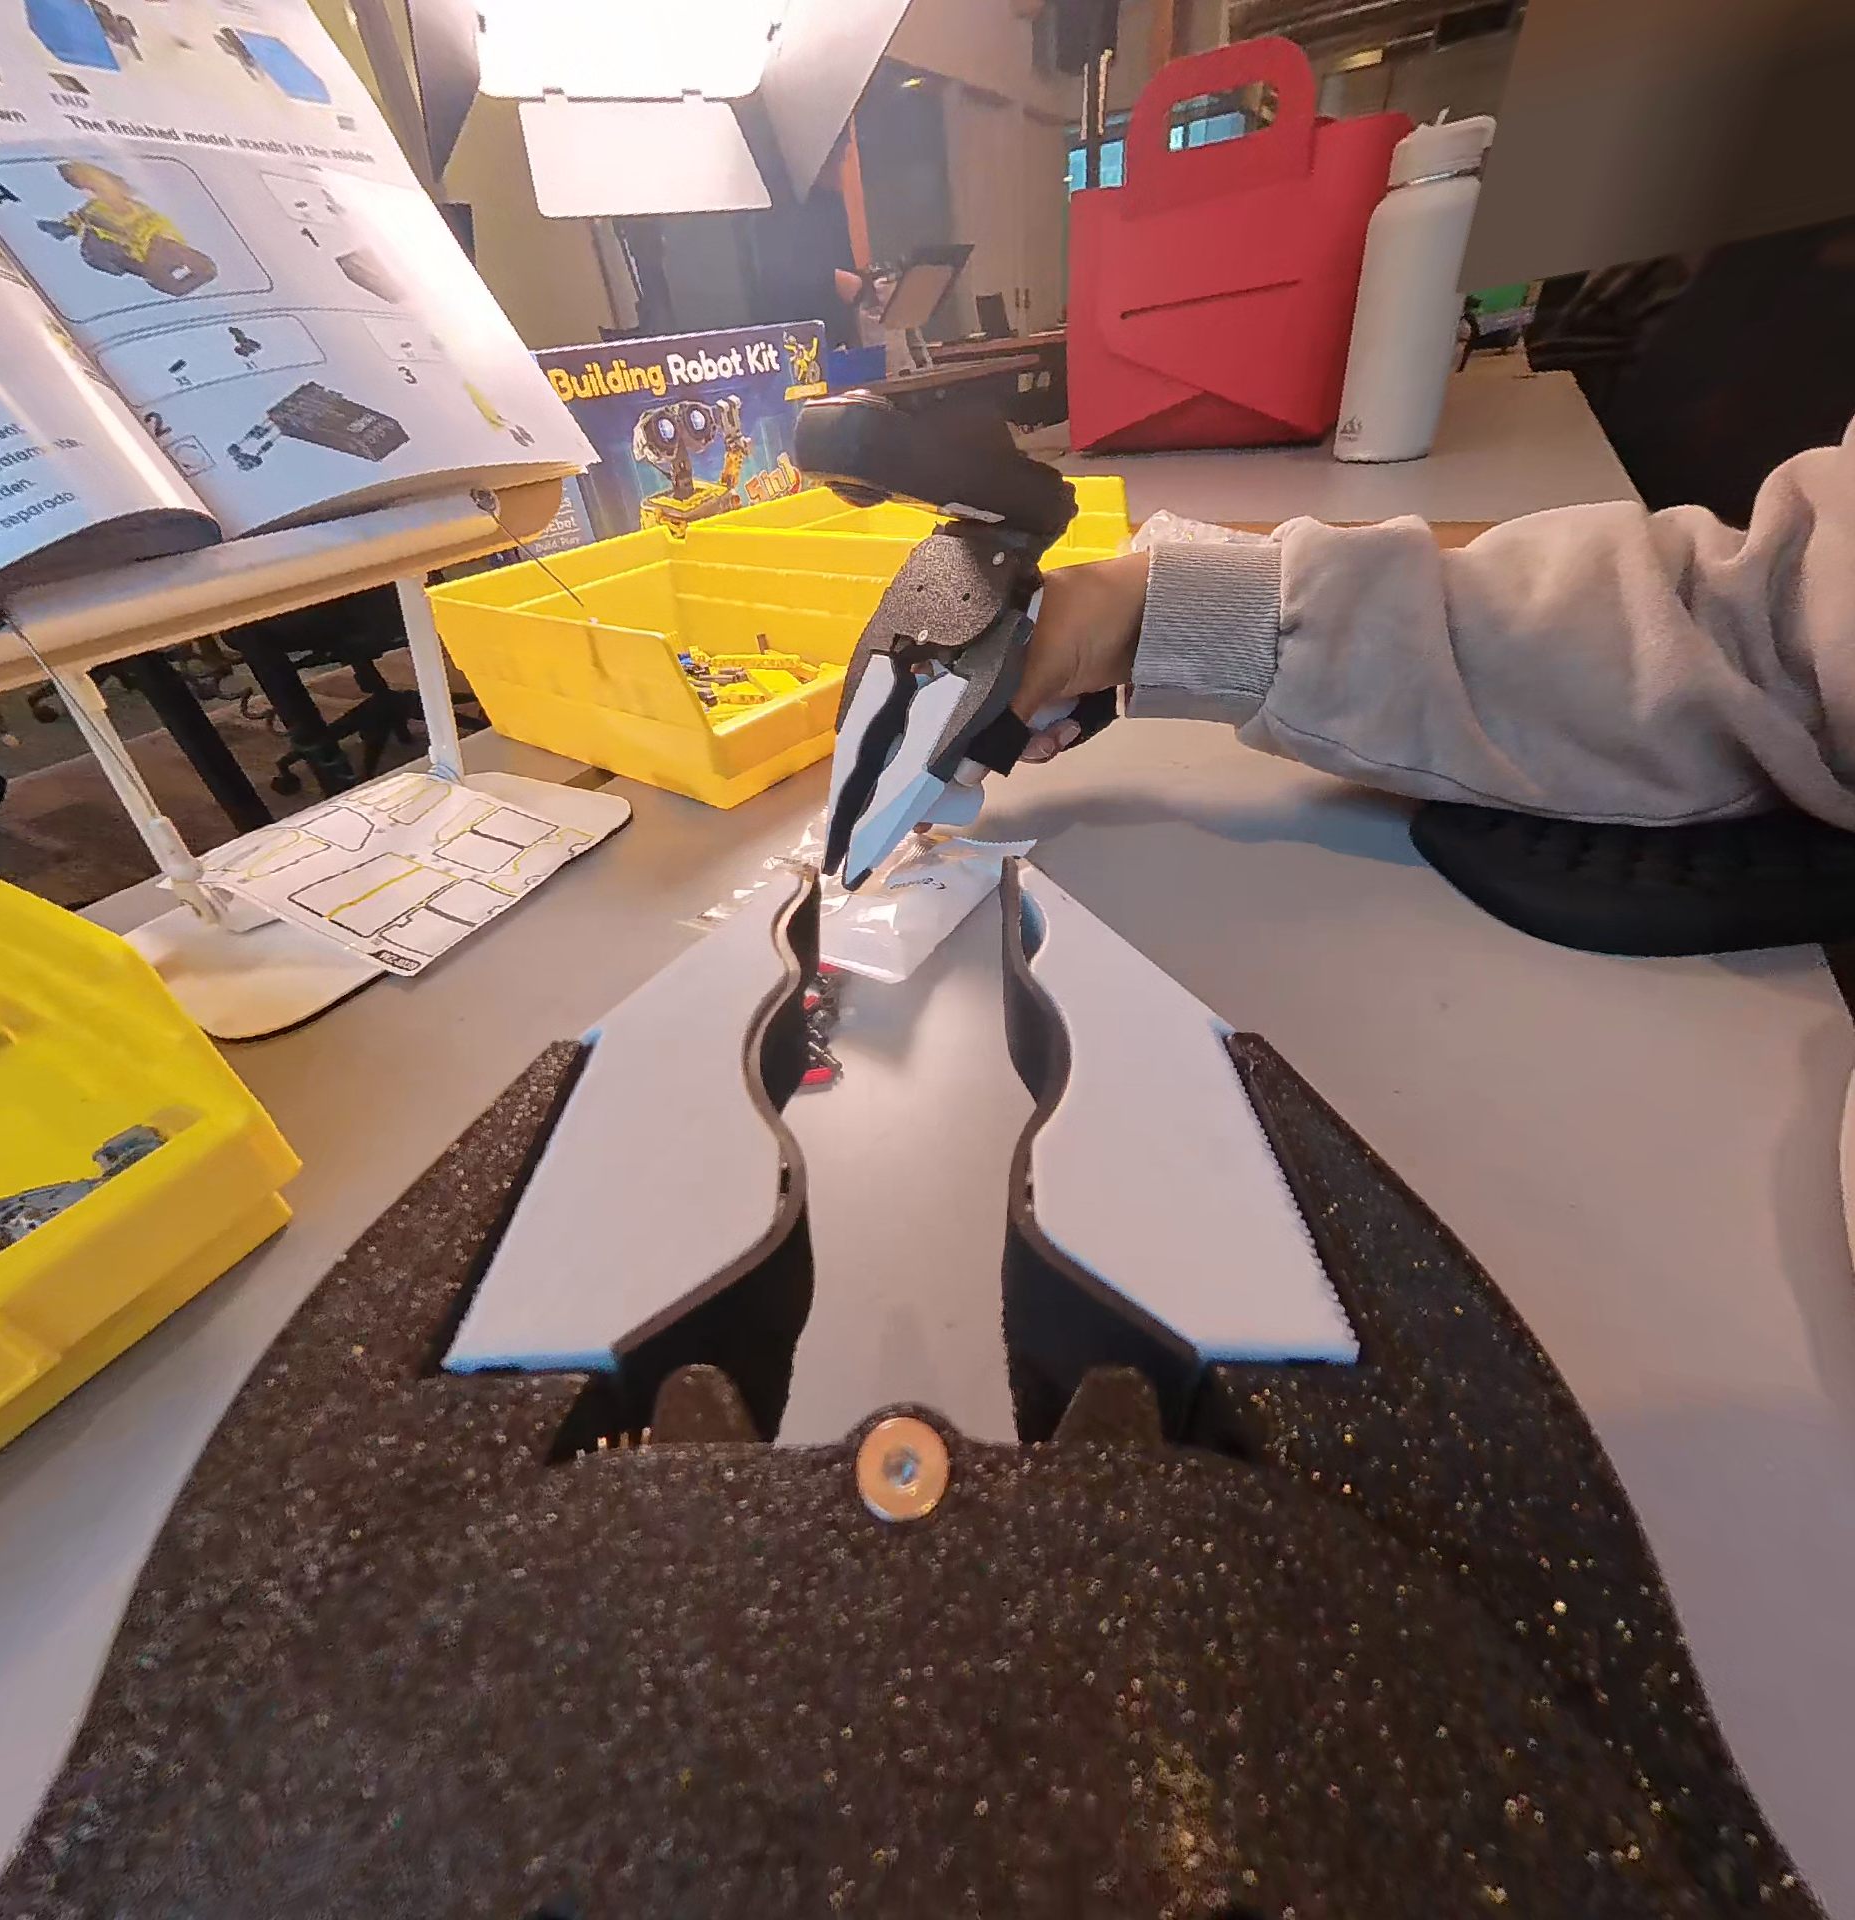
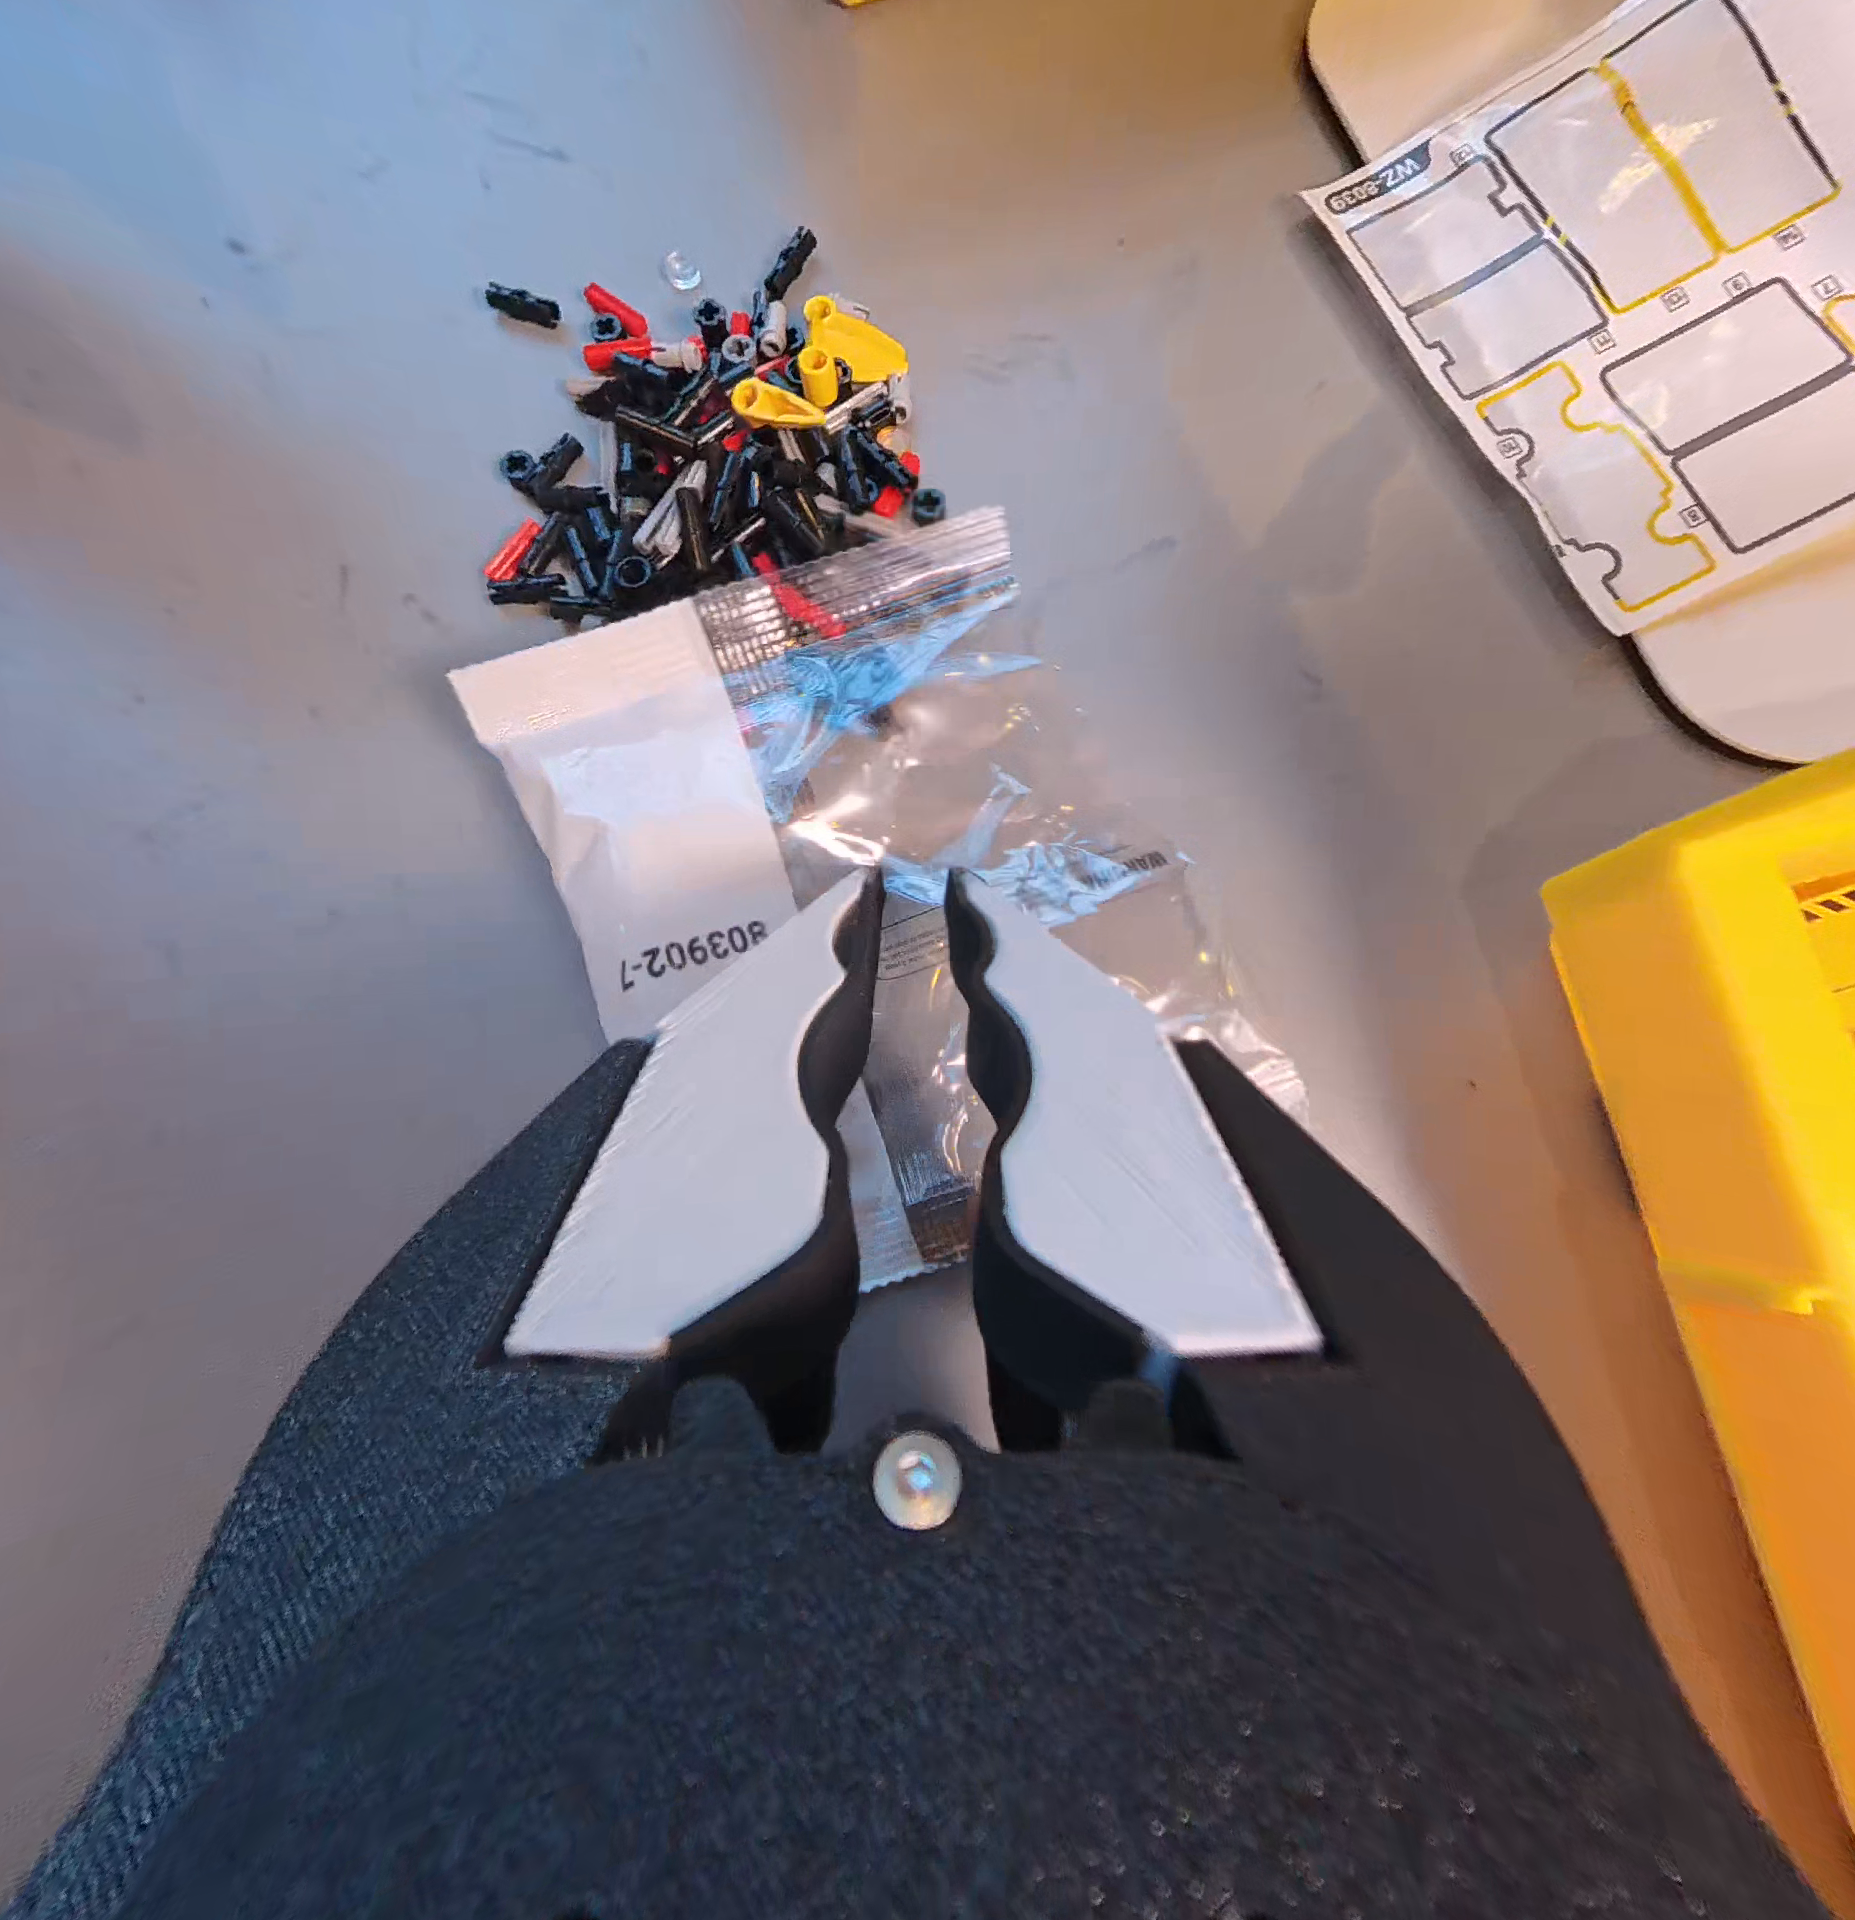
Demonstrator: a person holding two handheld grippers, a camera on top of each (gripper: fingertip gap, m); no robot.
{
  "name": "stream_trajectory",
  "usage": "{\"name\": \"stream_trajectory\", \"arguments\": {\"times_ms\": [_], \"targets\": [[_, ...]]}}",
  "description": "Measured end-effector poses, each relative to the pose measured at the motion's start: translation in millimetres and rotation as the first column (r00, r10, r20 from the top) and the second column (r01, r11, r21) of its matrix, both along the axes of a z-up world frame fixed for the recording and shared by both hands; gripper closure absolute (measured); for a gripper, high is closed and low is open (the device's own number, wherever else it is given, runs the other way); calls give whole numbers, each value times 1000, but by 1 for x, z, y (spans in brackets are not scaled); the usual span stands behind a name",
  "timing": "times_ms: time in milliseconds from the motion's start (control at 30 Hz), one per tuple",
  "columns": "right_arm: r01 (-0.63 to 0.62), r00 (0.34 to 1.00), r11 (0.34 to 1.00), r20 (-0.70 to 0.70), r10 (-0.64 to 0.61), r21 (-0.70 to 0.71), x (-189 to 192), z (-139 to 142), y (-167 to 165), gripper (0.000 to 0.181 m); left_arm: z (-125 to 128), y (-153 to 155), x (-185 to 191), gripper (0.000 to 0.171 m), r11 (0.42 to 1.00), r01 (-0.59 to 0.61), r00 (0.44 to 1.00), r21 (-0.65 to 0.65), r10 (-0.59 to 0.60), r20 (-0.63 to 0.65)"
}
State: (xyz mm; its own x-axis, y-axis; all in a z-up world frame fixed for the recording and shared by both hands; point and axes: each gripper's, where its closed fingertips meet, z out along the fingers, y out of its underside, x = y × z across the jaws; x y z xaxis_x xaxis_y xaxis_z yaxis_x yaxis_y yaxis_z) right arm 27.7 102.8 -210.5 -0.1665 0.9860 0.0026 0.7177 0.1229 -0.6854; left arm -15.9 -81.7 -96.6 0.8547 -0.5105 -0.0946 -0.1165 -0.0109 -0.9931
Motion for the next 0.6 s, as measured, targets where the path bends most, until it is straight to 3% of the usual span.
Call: {"name": "stream_trajectory", "arguments": {"times_ms": [67, 100, 167, 233, 300, 367, 467, 567, 600], "targets": [[-27, 1000, 1000, -2, 27, -11, 2, 3, -6, 181, -1, -1, 0, 139, 1000, 2, 1000, -5, -2, 5], [-22, 1000, 1000, -14, 22, -6, 3, 7, -5, 177, -1, -1, 0, 139, 1000, 4, 1000, -6, -4, 4], [7, 999, 1000, -41, -7, 4, 3, 17, 2, 153, -1, -1, 0, 139, 1000, 3, 1000, -5, -3, 4], [57, 998, 998, -33, -57, -13, 7, 21, 12, 118, -1, -1, 0, 138, 1000, 4, 1000, -10, -3, 8], [98, 995, 995, 22, -97, -32, 18, 12, 23, 87, -1, -1, -1, 137, 1000, 7, 1000, -17, -7, 20], [119, 990, 992, 83, -116, -33, 27, -7, 28, 73, -1, -1, 0, 133, 1000, 14, 999, -25, -13, 33], [113, 989, 993, 96, -111, -19, 29, -10, 28, 101, -3, -1, 2, 131, 999, 21, 999, -31, -21, 27], [98, 991, 995, 92, -100, 22, 31, -7, 29, 150, -5, -1, 2, 130, 999, 19, 1000, -35, -18, 16], [97, 991, 995, 90, -100, 28, 32, -6, 30, 153, -5, -1, 1, 130, 999, 17, 1000, -35, -16, 16]]}}
